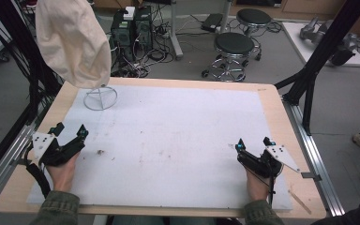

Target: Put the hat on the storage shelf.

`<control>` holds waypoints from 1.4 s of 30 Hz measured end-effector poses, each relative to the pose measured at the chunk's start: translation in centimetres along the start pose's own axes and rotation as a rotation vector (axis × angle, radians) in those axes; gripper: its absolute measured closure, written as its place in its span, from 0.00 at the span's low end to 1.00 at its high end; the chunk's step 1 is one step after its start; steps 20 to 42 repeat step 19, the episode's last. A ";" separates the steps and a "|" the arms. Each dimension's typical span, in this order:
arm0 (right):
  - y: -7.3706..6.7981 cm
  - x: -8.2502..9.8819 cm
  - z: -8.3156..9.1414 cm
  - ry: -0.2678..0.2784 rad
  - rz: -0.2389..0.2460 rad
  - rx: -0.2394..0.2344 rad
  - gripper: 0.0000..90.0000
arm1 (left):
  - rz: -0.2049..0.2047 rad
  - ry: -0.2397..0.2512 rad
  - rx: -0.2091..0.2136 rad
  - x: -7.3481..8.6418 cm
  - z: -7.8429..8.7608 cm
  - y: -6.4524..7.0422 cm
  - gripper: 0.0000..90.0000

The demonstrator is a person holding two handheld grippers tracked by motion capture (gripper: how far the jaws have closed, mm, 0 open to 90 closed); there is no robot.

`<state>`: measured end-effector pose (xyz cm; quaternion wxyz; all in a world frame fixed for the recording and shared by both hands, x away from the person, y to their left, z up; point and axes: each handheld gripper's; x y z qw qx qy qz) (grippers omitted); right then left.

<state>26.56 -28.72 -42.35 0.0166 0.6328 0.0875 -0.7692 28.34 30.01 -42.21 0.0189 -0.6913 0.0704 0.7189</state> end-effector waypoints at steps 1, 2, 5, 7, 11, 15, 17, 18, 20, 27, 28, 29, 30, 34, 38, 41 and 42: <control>0.0 0.0 0.0 0.002 0.002 0.000 0.06 | 0.003 0.001 -0.002 0.0 0.0 0.0 0.24; 0.0 0.0 0.0 0.001 0.003 0.000 0.06 | 0.005 0.003 -0.002 0.0 0.0 -0.1 0.24; 0.0 0.0 0.0 -0.002 0.000 0.001 0.06 | 0.009 0.001 -0.002 0.1 0.0 -0.1 0.24; 0.0 0.0 0.0 0.000 0.001 0.001 0.06 | 0.006 -0.002 0.003 0.1 0.0 -0.1 0.24; -0.1 0.0 0.0 0.001 -0.001 -0.001 0.06 | -0.002 -0.010 0.014 0.3 0.0 0.0 0.24; -0.2 0.0 -0.1 0.003 0.000 -0.007 0.06 | -0.003 -0.013 0.017 0.3 0.2 0.0 0.24; -0.3 -0.1 -0.3 -0.001 0.002 -0.013 0.06 | -0.001 -0.010 0.016 0.3 0.4 -0.1 0.24; -0.4 -0.1 -0.3 -0.001 0.008 -0.016 0.06 | -0.001 -0.012 0.015 0.3 0.5 -0.2 0.24; -0.5 -0.1 -0.3 -0.005 0.006 -0.020 0.06 | 0.001 -0.013 0.016 0.3 0.6 -0.2 0.24; -0.5 -0.1 -0.3 -0.005 0.006 -0.020 0.06 | 0.001 -0.013 0.016 0.3 0.6 -0.2 0.24; -0.5 -0.1 -0.3 -0.005 0.006 -0.020 0.06 | 0.001 -0.013 0.016 0.3 0.6 -0.2 0.24; -0.5 -0.1 -0.3 -0.005 0.006 -0.020 0.06 | 0.001 -0.013 0.016 0.3 0.6 -0.2 0.24; -0.5 -0.1 -0.3 -0.005 0.006 -0.020 0.06 | 0.001 -0.013 0.016 0.3 0.6 -0.2 0.24; -0.5 -0.1 -0.3 -0.005 0.006 -0.020 0.06 | 0.001 -0.013 0.016 0.3 0.6 -0.2 0.24; -0.5 -0.1 -0.3 -0.005 0.006 -0.020 0.06 | 0.001 -0.013 0.016 0.3 0.6 -0.2 0.24; -0.5 -0.1 -0.3 -0.005 0.006 -0.020 0.06 | 0.001 -0.013 0.016 0.3 0.6 -0.2 0.24; -0.5 -0.1 -0.3 -0.005 0.006 -0.020 0.06 | 0.001 -0.013 0.016 0.3 0.6 -0.2 0.24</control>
Point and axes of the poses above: each handheld gripper's, and its own axes: z roughly backward along the jaws, x roughly out of its underside, y roughly to its right
